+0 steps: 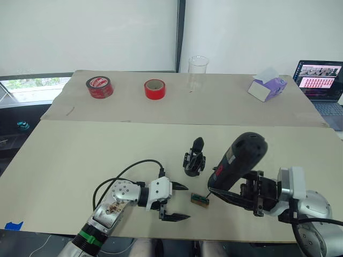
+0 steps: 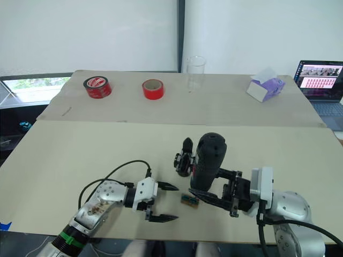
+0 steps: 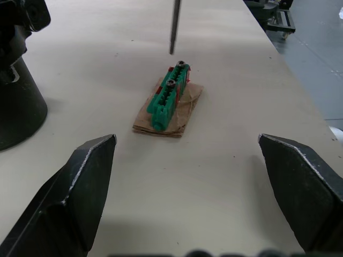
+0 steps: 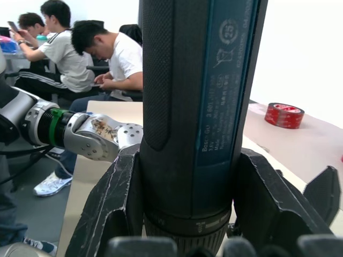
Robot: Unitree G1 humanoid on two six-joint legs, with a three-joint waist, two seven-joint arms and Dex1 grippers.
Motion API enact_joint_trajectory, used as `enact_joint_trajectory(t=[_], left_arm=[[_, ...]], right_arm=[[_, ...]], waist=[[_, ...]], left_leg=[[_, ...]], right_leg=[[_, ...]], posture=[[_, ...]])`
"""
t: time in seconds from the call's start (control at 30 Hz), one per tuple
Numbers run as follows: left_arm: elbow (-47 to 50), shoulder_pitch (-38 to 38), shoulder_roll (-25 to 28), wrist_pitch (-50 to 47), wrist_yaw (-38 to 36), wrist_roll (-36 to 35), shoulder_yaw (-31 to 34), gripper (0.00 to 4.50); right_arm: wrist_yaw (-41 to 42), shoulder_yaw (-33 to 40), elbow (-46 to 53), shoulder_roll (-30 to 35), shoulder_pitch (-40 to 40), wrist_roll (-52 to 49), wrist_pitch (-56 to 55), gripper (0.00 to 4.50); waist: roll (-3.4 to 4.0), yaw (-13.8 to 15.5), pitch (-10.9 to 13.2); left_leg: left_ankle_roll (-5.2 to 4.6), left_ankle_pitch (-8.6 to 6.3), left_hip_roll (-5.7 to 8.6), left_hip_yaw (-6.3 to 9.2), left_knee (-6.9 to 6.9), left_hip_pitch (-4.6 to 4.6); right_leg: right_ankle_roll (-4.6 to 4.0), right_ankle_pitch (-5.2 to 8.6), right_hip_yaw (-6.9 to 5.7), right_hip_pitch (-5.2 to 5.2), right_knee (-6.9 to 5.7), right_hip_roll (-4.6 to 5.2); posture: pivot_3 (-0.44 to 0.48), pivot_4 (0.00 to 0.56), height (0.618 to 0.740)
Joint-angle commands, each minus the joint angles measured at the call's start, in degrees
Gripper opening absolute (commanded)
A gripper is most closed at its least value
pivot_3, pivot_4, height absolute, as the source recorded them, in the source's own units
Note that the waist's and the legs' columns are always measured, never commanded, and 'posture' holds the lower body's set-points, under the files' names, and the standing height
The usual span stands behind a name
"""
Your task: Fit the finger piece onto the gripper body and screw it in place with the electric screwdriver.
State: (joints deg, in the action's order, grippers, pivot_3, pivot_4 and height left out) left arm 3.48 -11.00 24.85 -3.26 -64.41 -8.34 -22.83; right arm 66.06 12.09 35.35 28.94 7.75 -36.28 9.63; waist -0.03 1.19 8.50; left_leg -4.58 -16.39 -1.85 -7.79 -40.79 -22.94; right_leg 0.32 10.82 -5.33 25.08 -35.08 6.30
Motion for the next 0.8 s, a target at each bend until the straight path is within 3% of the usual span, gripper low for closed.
enact_joint_trajectory(t=[0.03, 0.8], left_arm=[[-1.59, -0.13, -1.2, 0.16, 0.71, 0.91, -1.92, 4.5], [-3.66, -1.83, -5.2, 1.22, 0.43, 1.76, -4.37, 4.5]], right_arm=[[-0.47, 1.04, 1.72, 1.17, -0.14, -3.09, -1.35, 1.91], [-2.68, 1.96, 2.55, 8.29, 0.83, -7.24, -0.39, 1.91]], waist=[[0.0, 0.28, 0.0], [0.0, 1.27, 0.0]], left_leg=[[-0.01, 0.0, 0.0, 0.0, -0.01, 0.0], [-0.19, -0.11, 0.08, -0.01, -0.11, -0.01]], right_leg=[[-0.04, -0.02, 0.0, -0.01, 0.0, 0.01], [0.0, 0.0, -0.07, -0.1, 0.07, 0.16]], posture=[[0.0, 0.15, 0.74], [0.0, 0.15, 0.74]])
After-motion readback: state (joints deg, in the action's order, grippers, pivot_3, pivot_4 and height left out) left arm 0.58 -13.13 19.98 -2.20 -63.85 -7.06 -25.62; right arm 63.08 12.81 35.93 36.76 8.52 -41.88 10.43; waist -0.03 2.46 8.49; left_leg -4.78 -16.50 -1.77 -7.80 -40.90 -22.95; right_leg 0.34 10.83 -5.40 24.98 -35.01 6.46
